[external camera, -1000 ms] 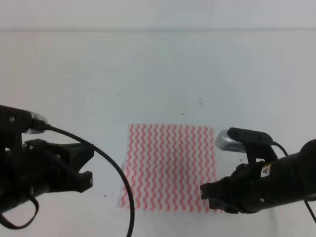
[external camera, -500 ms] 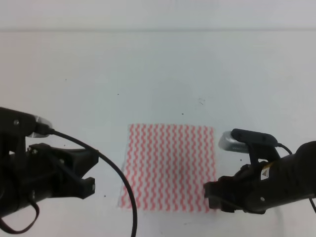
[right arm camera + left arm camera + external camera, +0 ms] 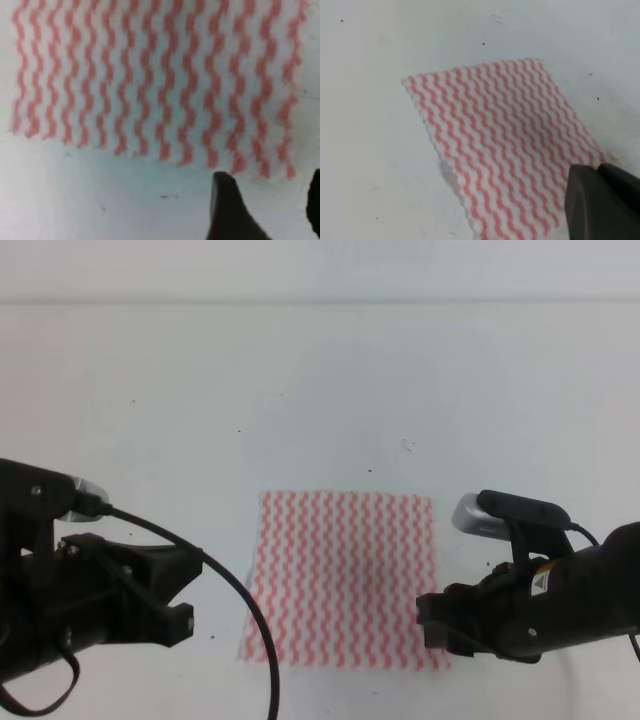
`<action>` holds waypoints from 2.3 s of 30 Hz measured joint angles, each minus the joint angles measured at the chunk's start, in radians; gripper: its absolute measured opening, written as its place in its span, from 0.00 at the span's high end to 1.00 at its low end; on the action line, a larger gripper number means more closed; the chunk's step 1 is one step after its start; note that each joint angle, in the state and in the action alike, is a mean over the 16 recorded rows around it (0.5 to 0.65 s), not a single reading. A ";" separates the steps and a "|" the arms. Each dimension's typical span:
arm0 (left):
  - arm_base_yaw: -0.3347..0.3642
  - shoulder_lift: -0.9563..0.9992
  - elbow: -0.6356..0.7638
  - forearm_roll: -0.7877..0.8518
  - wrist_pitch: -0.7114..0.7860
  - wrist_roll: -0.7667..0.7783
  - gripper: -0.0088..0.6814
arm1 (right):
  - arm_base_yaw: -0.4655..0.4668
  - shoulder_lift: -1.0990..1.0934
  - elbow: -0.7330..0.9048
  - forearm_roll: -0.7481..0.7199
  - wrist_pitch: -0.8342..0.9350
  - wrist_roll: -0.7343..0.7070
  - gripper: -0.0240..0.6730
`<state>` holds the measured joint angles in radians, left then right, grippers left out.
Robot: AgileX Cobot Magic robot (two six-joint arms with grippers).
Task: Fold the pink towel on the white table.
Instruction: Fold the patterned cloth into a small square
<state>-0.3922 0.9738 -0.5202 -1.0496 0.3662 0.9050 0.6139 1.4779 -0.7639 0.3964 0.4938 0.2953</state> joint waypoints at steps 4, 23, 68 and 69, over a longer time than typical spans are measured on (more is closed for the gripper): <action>0.000 -0.001 0.000 0.000 0.005 0.000 0.99 | -0.002 0.021 0.000 -0.001 -0.007 -0.002 0.53; 0.000 -0.003 0.000 -0.001 0.009 0.001 0.99 | -0.002 0.122 -0.001 -0.001 -0.031 -0.007 0.55; 0.000 -0.004 0.000 -0.005 0.009 0.004 0.99 | -0.004 0.162 -0.005 0.096 -0.052 -0.078 0.63; 0.000 -0.003 0.000 -0.005 0.009 0.004 0.99 | -0.004 0.162 -0.005 0.100 -0.053 -0.081 0.63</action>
<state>-0.3924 0.9707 -0.5204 -1.0544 0.3752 0.9086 0.6099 1.6399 -0.7693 0.4967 0.4411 0.2142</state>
